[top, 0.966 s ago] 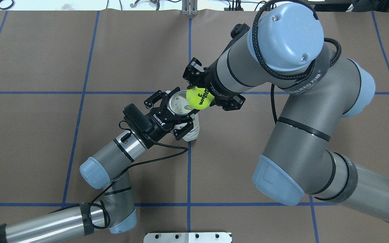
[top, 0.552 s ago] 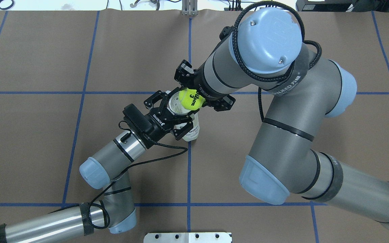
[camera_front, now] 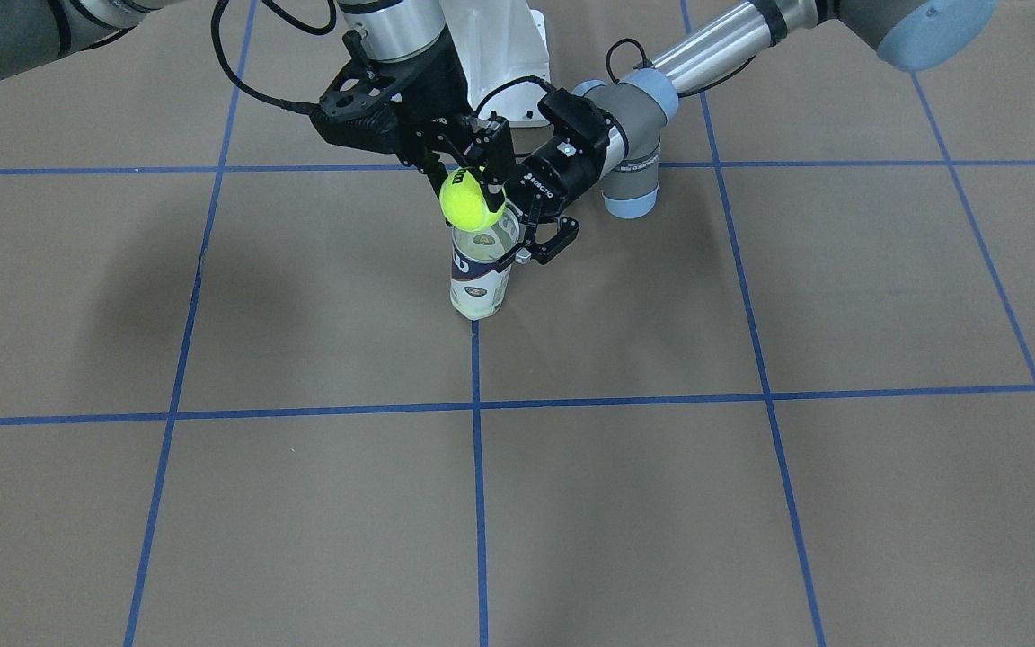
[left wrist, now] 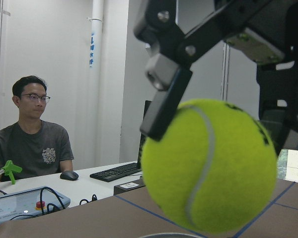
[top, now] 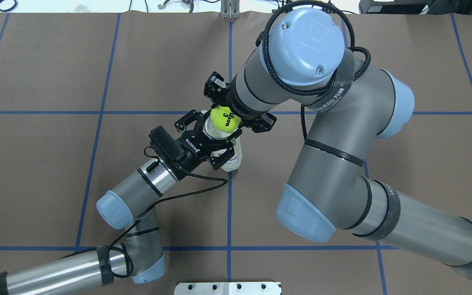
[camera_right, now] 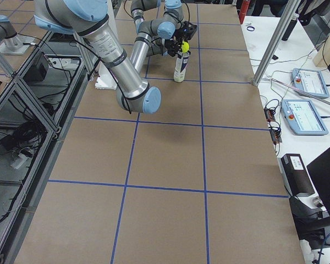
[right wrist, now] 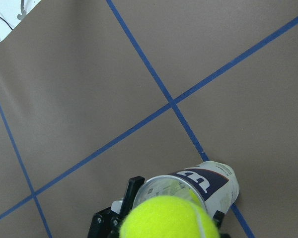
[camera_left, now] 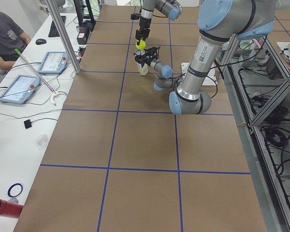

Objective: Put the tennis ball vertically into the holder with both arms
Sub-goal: 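Push the second ball down into the can and open the right gripper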

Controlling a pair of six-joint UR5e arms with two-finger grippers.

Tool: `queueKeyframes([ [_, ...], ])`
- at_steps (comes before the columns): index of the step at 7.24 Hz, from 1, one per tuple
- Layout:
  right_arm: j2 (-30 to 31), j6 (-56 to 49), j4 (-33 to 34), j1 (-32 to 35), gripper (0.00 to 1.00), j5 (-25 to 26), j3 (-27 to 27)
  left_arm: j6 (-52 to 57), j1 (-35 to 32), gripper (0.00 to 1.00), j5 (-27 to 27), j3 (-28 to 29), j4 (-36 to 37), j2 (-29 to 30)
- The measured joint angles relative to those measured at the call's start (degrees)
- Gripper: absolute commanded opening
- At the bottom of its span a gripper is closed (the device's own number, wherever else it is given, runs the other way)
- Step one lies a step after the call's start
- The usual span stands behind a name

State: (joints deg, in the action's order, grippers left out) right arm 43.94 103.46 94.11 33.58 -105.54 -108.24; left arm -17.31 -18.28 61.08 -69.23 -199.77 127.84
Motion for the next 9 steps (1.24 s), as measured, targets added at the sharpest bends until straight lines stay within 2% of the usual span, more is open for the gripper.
queueKeyframes([
  [1, -0.08, -0.10, -0.04, -0.25, 0.12, 0.35, 0.20, 0.00, 0.00, 0.83, 0.00, 0.00, 0.00, 0.03],
  [2, -0.13, -0.20, -0.05, -0.42, 0.86, 0.51, 0.36, -0.02, 0.00, 0.83, 0.00, -0.02, -0.01, 0.04],
  [3, -0.18, -0.25, -0.04, -0.49, 0.99, 0.65, 0.57, -0.06, 0.00, 0.83, 0.00, -0.02, -0.01, 0.04],
  [9, -0.39, -0.75, 0.03, -0.66, 1.00, 2.48, 0.06, -0.09, 0.00, 0.87, 0.00, -0.03, -0.01, 0.03],
])
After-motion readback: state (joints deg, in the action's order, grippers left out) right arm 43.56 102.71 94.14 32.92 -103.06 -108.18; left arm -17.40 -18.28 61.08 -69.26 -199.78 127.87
